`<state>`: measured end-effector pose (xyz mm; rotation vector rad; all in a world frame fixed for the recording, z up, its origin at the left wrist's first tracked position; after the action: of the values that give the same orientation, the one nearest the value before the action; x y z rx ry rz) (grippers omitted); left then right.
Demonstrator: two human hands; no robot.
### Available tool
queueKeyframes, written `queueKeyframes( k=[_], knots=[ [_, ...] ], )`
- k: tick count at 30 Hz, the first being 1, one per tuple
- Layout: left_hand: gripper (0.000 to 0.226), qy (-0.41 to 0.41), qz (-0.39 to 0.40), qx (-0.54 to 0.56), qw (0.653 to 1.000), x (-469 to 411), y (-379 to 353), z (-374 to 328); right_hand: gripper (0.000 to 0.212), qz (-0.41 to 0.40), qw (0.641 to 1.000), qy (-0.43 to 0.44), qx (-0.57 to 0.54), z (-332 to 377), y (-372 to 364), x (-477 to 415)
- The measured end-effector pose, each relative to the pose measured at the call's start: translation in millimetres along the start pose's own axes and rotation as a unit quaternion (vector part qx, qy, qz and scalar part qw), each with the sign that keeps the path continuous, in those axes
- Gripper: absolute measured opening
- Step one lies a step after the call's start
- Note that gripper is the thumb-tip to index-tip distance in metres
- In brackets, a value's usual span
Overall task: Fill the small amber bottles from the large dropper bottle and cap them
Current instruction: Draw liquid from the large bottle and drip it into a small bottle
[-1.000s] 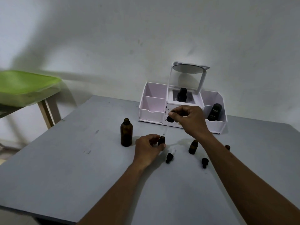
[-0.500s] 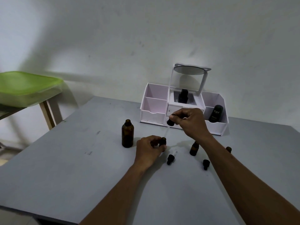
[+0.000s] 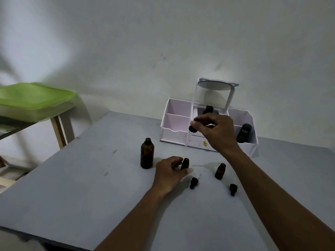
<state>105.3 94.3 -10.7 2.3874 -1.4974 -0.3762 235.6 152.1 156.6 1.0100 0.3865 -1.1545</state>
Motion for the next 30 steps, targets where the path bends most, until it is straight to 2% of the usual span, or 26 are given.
queueKeyframes(
  k=[5,8,14,19,23,30],
  knots=[
    [0.047,0.022,0.017,0.009,1.0,21,31,19,0.006,-0.042,0.994,0.0,-0.103,32,-6,-23],
    [0.041,0.038,-0.027,0.002,0.999,32,69,38,0.008,-0.037,0.991,-0.004,-0.131,38,-25,-32],
    [0.045,0.068,-0.129,0.011,0.989,32,133,61,0.009,-0.008,0.989,-0.024,-0.147,44,-62,-36],
    [0.063,0.07,-0.149,0.046,0.985,19,132,59,0.002,0.0,0.989,-0.034,-0.141,39,-75,-38],
    [0.074,0.061,-0.141,0.056,0.987,8,122,52,0.006,0.012,0.993,-0.032,-0.117,34,-80,-40],
    [0.059,0.045,-0.133,0.045,0.989,-1,115,44,0.006,0.082,0.992,-0.027,-0.088,25,-106,-30]
  ],
)
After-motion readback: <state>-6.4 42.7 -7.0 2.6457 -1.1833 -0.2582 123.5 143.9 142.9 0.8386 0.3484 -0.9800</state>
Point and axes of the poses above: each hand's wrist, its own x-axis away from the middle knuckle, its own y-axis out of the back of the hand, z = x × y, the point moved 6 cm from there along -x, towards the middle knuckle, and after that the axes turned 7 degrees about y, right-handed, at the moved point
